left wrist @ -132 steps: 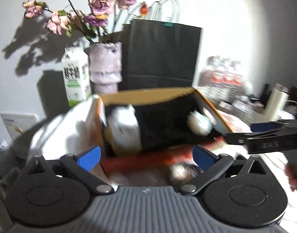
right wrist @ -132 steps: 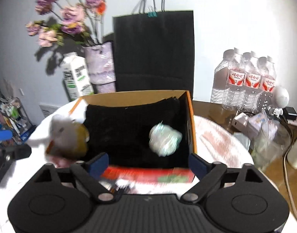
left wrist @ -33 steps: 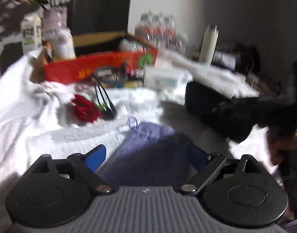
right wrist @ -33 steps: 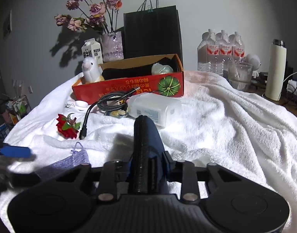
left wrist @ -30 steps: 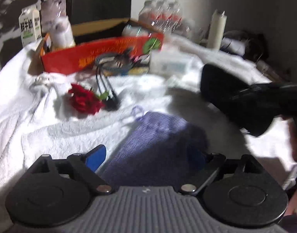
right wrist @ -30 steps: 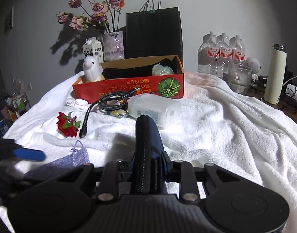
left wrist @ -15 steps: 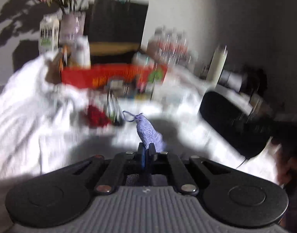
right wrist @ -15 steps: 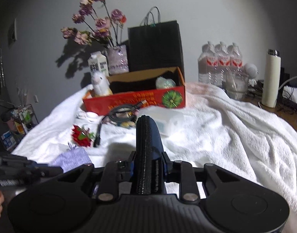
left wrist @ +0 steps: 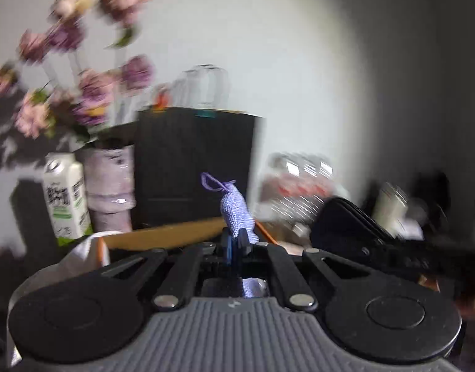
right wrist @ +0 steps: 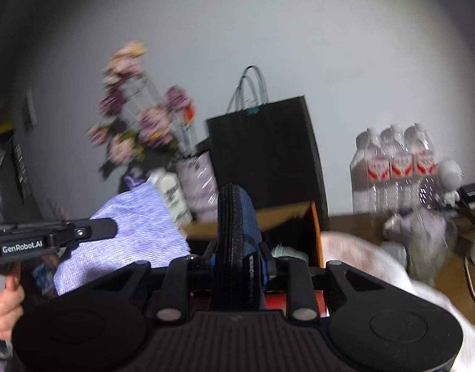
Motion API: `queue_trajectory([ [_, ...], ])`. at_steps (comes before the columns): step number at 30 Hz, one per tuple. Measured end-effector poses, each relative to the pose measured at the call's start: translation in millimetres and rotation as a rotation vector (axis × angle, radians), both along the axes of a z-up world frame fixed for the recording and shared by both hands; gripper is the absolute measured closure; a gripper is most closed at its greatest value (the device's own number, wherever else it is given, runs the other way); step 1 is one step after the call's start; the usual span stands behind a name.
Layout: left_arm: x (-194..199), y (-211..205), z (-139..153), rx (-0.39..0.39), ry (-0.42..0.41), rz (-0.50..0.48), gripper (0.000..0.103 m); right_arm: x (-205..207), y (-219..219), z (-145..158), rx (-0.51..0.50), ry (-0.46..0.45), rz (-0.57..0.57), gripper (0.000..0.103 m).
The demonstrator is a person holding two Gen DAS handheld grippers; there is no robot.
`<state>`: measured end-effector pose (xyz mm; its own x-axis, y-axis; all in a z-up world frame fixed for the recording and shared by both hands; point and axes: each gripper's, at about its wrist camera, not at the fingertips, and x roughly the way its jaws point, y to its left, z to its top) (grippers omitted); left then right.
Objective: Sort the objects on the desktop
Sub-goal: 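Lift both items into the cardboard box and release them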
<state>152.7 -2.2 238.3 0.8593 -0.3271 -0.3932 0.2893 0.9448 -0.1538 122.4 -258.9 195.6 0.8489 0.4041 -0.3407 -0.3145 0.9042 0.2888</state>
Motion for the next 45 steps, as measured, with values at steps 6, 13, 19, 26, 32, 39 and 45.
queue_trajectory([
  [6, 123, 38, -30, -0.046, 0.126, 0.075, 0.099, 135, 33, 3, -0.010, 0.098, -0.018, 0.079],
  [13, 210, 81, -110, -0.043, 0.334, 0.141, 0.099, 246, 51, -52, -0.082, 0.257, -0.060, 0.079],
  [19, 206, 74, -149, 0.135, 0.414, 0.113, 0.079, 276, 60, -98, -0.092, 0.349, -0.009, 0.079],
  [26, 192, 84, -131, 0.104, 0.410, 0.135, 0.040, 282, 53, -110, -0.103, 0.494, -0.008, 0.067],
  [32, 176, 80, -93, 0.070, 0.407, 0.158, 0.017, 253, 45, -64, -0.175, 0.423, -0.096, 0.039],
  [39, 134, 65, -62, 0.055, 0.412, 0.238, 0.003, 198, 44, -23, -0.231, 0.375, -0.083, 0.038],
  [45, 79, 56, -49, 0.071, 0.383, 0.252, 0.000, 149, 39, -6, -0.263, 0.354, -0.084, 0.035],
])
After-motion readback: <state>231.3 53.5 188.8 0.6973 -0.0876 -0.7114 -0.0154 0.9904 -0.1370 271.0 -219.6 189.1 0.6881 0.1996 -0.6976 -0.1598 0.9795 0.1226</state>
